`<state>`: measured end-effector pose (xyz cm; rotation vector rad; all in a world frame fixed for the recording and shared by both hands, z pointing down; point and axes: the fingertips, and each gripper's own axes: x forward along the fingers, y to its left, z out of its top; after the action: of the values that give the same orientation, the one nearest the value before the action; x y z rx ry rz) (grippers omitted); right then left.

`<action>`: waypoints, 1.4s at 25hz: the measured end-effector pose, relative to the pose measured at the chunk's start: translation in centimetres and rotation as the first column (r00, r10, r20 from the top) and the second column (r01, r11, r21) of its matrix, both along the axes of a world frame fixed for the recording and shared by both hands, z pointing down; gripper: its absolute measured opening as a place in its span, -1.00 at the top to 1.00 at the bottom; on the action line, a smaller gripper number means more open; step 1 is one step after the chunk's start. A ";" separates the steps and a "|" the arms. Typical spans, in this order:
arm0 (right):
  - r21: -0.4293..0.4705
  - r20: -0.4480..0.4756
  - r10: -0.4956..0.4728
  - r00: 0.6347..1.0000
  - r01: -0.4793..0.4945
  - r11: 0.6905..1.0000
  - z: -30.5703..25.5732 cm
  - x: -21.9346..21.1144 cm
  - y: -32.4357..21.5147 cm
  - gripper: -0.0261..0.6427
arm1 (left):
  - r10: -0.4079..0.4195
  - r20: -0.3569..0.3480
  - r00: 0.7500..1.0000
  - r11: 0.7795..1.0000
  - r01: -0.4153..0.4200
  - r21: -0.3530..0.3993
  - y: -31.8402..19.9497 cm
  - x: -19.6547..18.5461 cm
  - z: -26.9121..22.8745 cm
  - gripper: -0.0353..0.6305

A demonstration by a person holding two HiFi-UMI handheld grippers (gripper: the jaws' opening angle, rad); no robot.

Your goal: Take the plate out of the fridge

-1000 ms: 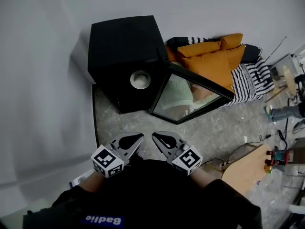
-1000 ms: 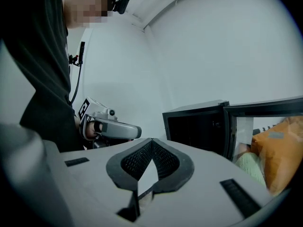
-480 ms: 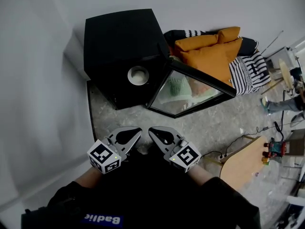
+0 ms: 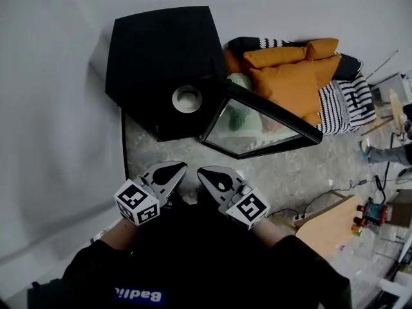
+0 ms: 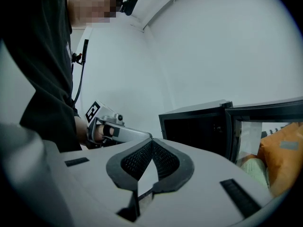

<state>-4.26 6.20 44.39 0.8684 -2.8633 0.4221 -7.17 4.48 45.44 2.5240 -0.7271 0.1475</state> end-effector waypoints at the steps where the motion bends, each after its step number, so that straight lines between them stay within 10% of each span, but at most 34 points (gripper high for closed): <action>1: -0.001 0.002 -0.013 1.000 0.013 1.000 0.1 0.3 -0.2 0.90 | -0.016 0.004 1.000 1.000 0.016 -0.009 -0.5 0.3 0.2 0.87; 21: -0.026 0.041 -0.157 0.987 0.158 0.987 1.8 6.7 -3.5 0.90 | -0.225 0.104 0.969 0.970 0.233 -0.074 -5.8 3.9 3.4 0.78; 35: -0.029 -0.036 -0.097 0.995 0.096 0.995 2.6 5.0 -5.2 0.90 | -0.263 0.073 0.962 0.948 0.271 -0.169 -12.0 -1.5 8.9 0.70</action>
<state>0.74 0.95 47.01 0.7217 -2.8438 0.4280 -8.71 -7.52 54.36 2.2353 -1.0208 0.1726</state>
